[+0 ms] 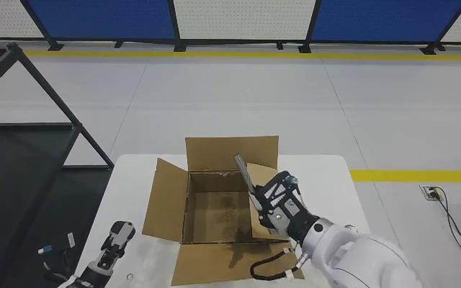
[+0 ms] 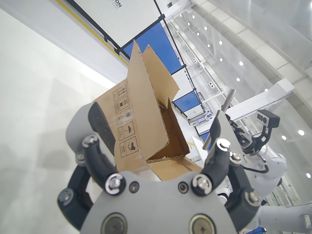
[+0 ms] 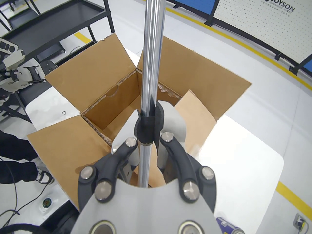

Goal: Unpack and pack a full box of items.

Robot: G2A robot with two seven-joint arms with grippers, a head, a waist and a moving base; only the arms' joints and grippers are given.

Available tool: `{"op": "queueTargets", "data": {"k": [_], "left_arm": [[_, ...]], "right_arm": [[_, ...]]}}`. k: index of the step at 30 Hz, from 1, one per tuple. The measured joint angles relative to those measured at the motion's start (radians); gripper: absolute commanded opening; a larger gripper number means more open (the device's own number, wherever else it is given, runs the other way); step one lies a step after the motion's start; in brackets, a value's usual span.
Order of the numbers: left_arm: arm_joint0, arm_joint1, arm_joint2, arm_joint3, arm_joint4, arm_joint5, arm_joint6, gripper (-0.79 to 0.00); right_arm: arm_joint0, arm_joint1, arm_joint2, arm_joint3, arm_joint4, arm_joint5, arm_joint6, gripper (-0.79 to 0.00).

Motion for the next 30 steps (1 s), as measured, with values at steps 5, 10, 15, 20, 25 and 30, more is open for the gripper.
{"op": "queueTargets", "data": {"k": [5,10,15,20,25,30], "left_arm": [[0.01,0.001,-0.015,0.006,0.007,0.005,-0.004,0.0],[0.029,0.001,-0.041,0.011,-0.007,-0.003,0.007,0.0],[0.043,0.001,-0.062,0.007,-0.032,-0.013,0.015,0.0],[0.047,0.001,-0.072,-0.001,-0.047,-0.015,0.009,0.0],[0.042,0.001,-0.071,-0.01,-0.052,-0.006,0.013,0.0],[0.041,0.0,-0.07,-0.012,-0.051,-0.005,0.014,0.0]], "right_arm": [[0.194,-0.052,-0.169,0.133,-0.044,0.057,0.049,-0.785],[0.359,-0.118,-0.321,0.302,-0.037,0.123,0.077,-0.785],[0.441,-0.174,-0.407,0.461,0.042,0.12,0.08,-0.785],[0.474,-0.21,-0.451,0.575,0.069,0.108,0.098,-0.785],[0.499,-0.242,-0.481,0.664,0.084,0.105,0.135,-0.785],[0.513,-0.255,-0.491,0.699,0.118,0.086,0.191,-0.785]]}}
